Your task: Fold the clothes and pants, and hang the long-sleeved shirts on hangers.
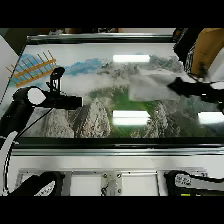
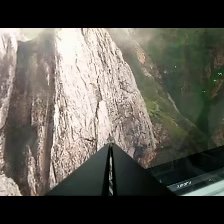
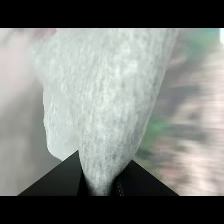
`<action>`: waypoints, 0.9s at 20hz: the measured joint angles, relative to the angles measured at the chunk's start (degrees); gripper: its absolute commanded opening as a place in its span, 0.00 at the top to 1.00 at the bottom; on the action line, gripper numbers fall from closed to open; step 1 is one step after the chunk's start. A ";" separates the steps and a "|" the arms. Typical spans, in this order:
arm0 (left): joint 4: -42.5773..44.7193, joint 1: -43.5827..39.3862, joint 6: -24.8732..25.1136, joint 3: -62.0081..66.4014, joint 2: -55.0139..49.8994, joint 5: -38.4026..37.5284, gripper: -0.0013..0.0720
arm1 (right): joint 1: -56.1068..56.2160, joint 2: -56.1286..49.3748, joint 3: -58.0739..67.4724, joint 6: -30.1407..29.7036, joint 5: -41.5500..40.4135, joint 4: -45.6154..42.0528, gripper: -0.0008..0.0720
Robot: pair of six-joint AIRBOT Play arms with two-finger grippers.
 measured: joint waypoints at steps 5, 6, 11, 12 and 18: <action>0.00 0.00 -0.22 0.00 0.00 -0.02 0.97 | -15.67 8.24 -4.70 15.39 0.35 -17.55 0.96; 0.00 0.00 -0.42 0.00 0.00 -0.02 0.97 | -17.18 9.75 -6.73 18.78 0.33 -20.70 0.96; 0.00 0.00 -0.63 0.00 0.00 -0.02 0.97 | -19.32 17.33 -20.00 30.77 0.52 -29.16 0.95; 0.00 0.00 -0.63 0.00 0.00 -0.04 0.97 | -18.84 18.82 -22.45 32.06 0.85 -29.75 0.95; 0.00 0.00 -0.68 0.00 0.00 -0.15 0.97 | -14.73 23.89 -28.68 35.10 6.32 -31.06 0.14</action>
